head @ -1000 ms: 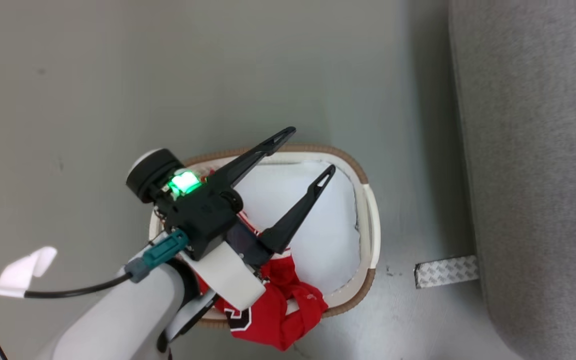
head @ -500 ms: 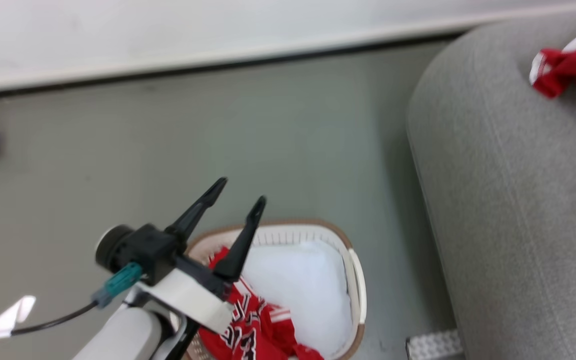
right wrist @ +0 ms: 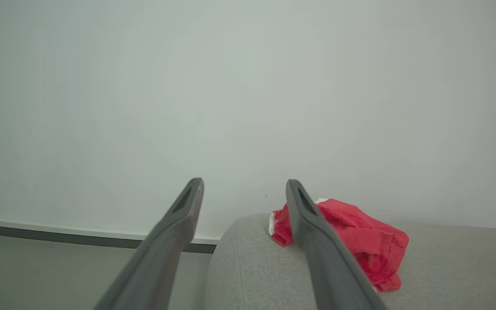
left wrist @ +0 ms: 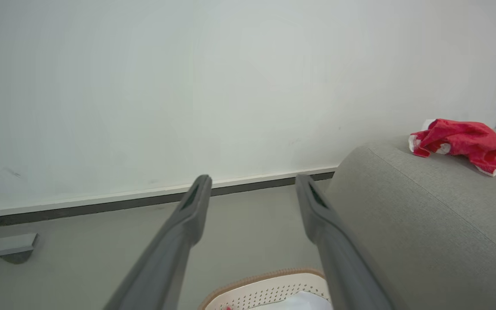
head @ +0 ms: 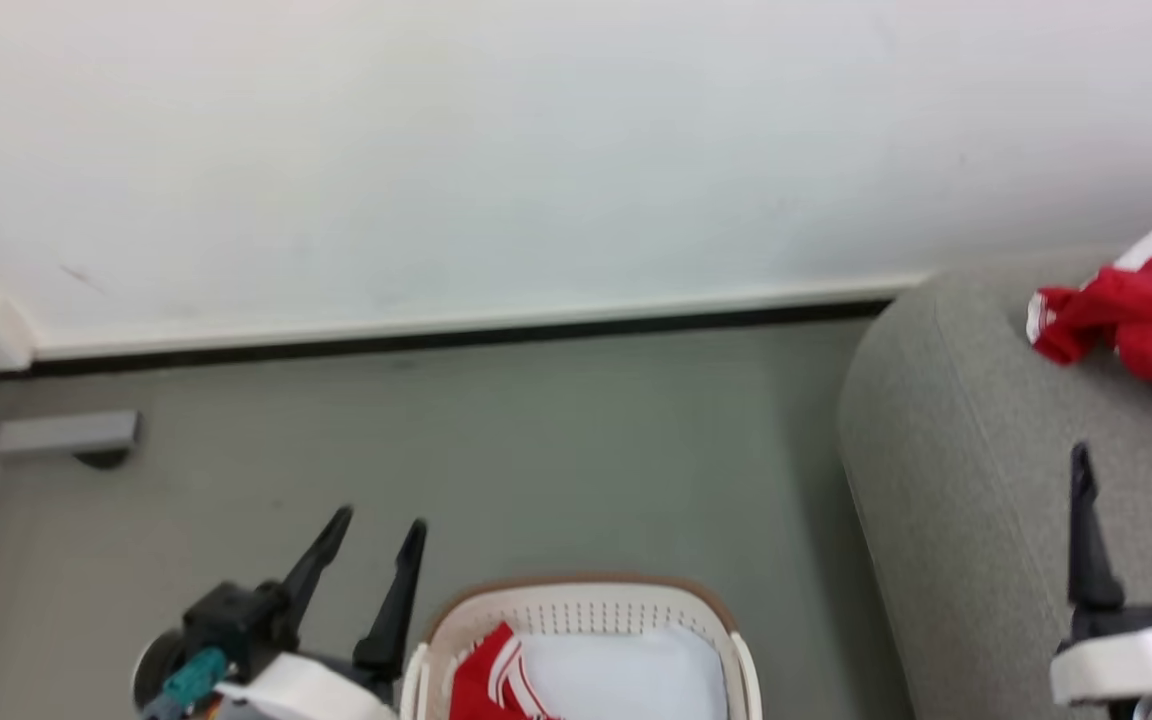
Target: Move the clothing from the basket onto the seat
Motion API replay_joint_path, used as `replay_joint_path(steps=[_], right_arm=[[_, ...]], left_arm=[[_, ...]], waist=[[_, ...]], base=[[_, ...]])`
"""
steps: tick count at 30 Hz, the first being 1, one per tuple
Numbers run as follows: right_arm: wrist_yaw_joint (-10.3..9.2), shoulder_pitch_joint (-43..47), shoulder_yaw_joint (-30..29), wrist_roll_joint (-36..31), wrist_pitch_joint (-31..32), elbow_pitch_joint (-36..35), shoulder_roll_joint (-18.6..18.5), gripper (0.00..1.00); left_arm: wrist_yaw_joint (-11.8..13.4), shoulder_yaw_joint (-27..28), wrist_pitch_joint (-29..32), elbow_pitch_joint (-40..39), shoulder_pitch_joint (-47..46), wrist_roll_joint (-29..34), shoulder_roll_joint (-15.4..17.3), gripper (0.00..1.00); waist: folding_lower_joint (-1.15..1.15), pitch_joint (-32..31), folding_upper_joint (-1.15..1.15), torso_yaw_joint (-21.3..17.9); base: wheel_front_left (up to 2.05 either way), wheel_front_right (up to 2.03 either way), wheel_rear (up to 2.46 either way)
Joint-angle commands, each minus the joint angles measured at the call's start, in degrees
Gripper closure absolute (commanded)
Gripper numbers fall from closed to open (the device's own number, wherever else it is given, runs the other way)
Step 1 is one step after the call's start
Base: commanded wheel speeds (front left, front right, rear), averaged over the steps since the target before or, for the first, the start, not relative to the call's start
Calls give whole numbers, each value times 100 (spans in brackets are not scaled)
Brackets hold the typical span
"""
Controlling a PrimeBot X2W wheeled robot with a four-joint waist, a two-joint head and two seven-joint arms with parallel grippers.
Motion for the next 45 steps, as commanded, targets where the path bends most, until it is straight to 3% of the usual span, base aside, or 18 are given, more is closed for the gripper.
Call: replay_joint_path(steps=[1,10,23,34,45], right_arm=[[-14,180,74,143,6,-27,-12,0],[-15,1020,643,530,6,-33,-10,0],[-15,1383,942,684,5,119,-10,0],[-15,1274,1012,718,5,239,-9,0],[-15,1185,1085,757,5,202,-10,0]], left_arm=[[5,78,-41,62,146,-5,-34,0],[-111,1015,-35,42,872,535,-466,0],[-703,2031,-37,156,1543,1307,-1079,0],[-1106,2441,-38,264,1471,1716,-1367,0],[-1338,2530,-38,339,1376,1901,-1508,0]], waist=[[2,-253,0,110],[2,-499,0,133],[2,-676,0,72],[2,-650,0,130],[2,-514,0,40]], base=[[0,0,0],[0,0,0],[0,0,0],[0,0,0],[0,0,0]])
